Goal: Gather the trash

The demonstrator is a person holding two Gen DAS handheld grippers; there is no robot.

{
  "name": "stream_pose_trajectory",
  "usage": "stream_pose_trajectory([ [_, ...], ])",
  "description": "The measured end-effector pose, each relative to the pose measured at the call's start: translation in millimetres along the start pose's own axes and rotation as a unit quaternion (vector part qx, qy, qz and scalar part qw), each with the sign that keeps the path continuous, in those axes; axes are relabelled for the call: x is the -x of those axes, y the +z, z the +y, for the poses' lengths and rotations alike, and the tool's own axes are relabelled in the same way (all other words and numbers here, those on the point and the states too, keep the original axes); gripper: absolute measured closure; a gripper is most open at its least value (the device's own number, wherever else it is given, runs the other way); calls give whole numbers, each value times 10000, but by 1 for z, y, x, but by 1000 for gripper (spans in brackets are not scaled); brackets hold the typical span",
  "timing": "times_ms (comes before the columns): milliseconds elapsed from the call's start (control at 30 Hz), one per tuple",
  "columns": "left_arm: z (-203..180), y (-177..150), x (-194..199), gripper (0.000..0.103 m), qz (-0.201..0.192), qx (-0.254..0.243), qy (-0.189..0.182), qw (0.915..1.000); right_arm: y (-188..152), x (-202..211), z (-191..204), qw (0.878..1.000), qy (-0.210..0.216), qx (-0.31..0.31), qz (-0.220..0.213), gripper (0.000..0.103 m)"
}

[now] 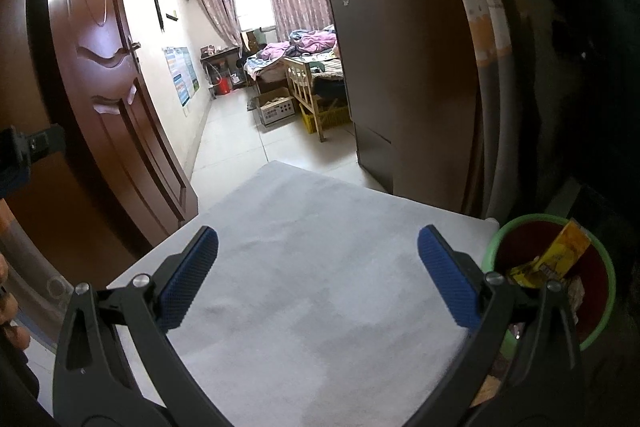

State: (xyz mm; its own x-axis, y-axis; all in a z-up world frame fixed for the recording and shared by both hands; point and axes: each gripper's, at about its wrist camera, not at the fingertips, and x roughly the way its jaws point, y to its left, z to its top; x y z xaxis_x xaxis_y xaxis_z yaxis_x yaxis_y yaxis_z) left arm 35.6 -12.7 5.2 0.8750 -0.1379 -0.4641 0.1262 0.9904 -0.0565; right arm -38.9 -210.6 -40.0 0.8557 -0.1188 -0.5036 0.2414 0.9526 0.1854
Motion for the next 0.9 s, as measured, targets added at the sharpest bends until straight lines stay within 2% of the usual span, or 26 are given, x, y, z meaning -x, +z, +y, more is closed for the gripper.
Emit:
stream_pose_trajectory([
  [633,1,-2,2,8,44,-80,-114,9999,-9,-2,-2,9998,-29,70,172,4],
  [900,4,-1,3,8,26,-126,-13,9999,-14,-2,-14,9997,-130,-73,211,4],
])
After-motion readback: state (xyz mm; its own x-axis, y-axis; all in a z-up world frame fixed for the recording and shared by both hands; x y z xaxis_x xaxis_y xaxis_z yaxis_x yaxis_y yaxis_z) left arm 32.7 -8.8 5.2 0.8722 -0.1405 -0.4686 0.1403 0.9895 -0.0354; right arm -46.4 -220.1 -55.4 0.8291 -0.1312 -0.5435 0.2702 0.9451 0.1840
